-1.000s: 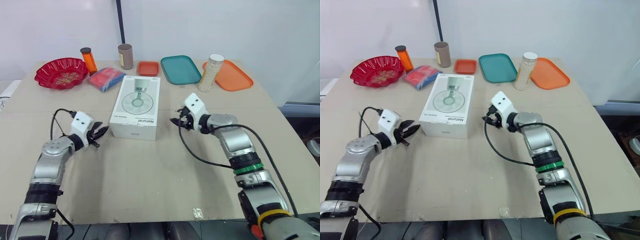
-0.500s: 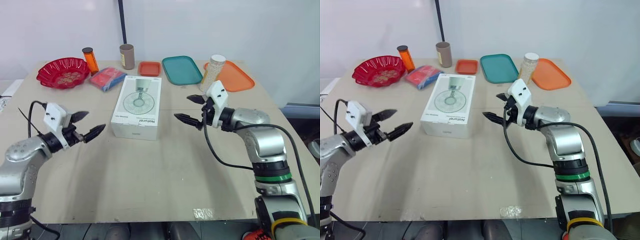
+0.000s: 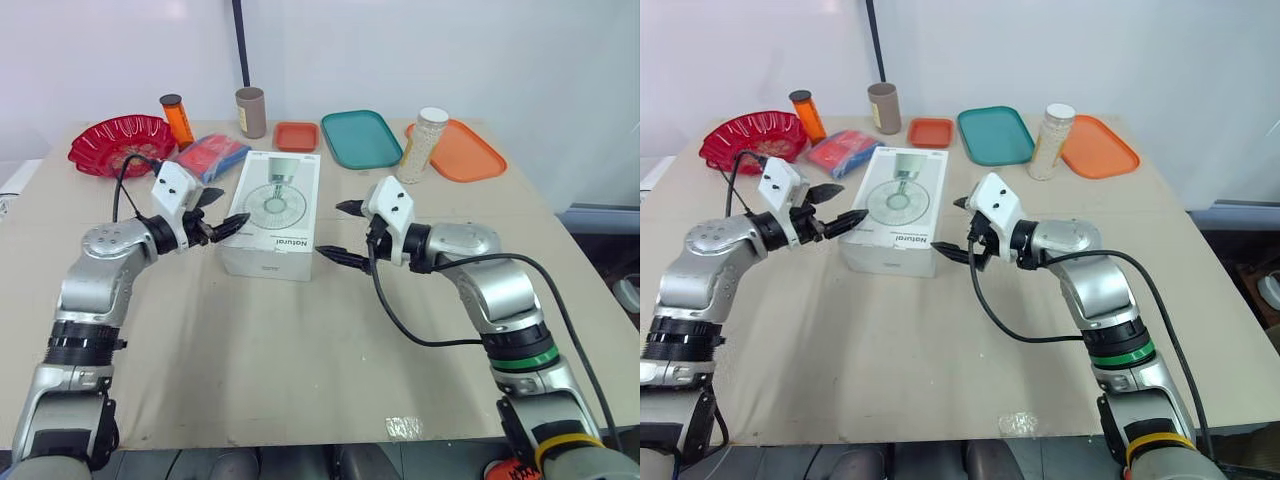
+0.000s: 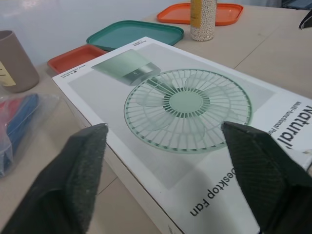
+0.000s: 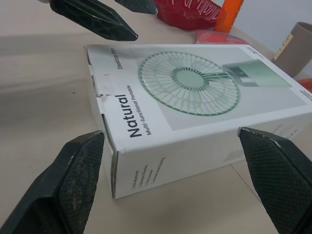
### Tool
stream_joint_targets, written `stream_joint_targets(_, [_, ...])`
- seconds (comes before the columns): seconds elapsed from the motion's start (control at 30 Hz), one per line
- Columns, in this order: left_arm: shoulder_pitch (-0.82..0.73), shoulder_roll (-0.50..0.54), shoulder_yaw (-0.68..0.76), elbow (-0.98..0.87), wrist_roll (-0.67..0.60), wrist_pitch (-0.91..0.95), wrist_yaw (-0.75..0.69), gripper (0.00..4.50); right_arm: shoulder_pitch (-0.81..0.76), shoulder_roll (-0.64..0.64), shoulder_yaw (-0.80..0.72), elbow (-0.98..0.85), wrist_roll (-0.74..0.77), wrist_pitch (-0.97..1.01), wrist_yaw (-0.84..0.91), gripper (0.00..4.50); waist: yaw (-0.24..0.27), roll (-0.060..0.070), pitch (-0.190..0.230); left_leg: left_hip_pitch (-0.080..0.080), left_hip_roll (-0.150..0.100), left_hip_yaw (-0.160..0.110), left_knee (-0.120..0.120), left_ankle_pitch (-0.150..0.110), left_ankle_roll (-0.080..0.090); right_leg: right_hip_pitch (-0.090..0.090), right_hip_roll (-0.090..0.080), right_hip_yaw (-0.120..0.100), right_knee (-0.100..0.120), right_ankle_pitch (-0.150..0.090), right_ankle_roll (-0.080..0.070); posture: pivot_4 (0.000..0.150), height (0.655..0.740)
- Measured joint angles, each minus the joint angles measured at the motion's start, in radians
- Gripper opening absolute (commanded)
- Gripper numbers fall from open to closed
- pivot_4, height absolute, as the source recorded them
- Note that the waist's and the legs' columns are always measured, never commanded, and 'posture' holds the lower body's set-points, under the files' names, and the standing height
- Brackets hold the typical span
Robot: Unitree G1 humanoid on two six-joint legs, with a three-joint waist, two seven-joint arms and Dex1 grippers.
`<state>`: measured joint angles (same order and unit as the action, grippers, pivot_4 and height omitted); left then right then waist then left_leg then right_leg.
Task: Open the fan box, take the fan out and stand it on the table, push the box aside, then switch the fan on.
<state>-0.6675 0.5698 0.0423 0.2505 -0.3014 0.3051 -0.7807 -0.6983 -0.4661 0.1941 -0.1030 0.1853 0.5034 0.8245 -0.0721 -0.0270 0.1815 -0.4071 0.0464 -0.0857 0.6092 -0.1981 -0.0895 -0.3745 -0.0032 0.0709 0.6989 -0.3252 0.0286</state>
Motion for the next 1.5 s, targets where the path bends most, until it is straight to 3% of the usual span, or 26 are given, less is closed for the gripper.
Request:
stream_joint_targets(0.27, [-0.054, -0.042, -0.048, 0.125, 0.071, -0.082, -0.013, 0.03, -0.071, 0.052, 0.034, -0.023, -0.017, 0.03, -0.041, 4.5, -0.002, 0.0, 0.0, 0.0, 0.0, 0.0, 0.0, 0.0, 0.0, 0.0, 0.0, 0.0, 0.0, 0.0, 0.0, 0.15, 0.74])
stream_joint_targets(0.43, [-0.053, -0.038, -0.056, 0.128, 0.106, -0.088, -0.015, 0.03, -0.173, 0.047, 0.158, -0.046, -0.117, 0.092, -0.046, 4.5, -0.002, 0.0, 0.0, 0.0, 0.0, -0.001, 0.0, 0.0, 0.0, 0.0, 0.0, 0.0, 0.0, 0.0, 0.0, 0.15, 0.74])
stream_joint_targets(0.87, [-0.002, -0.003, -0.053, 0.022, 0.103, -0.025, -0.057, 0.03, -0.243, 0.085, 0.305, 0.016, -0.24, 0.117, -0.031, 4.5, -0.002, 0.0, 0.0, -0.001, 0.0, -0.001, 0.0, 0.0, 0.0, 0.0, -0.001, -0.001, 0.0, 0.0, 0.0, 0.15, 0.74])
stream_joint_targets(1.5, [0.048, -0.014, -0.054, -0.044, 0.107, -0.026, -0.019, 0.03, -0.288, 0.161, 0.323, 0.185, -0.331, 0.05, -0.025, 4.5, -0.002, 0.0, 0.0, 0.0, 0.0, -0.001, 0.001, 0.0, 0.0, 0.0, -0.001, -0.001, 0.001, 0.0, 0.0, 0.15, 0.74])
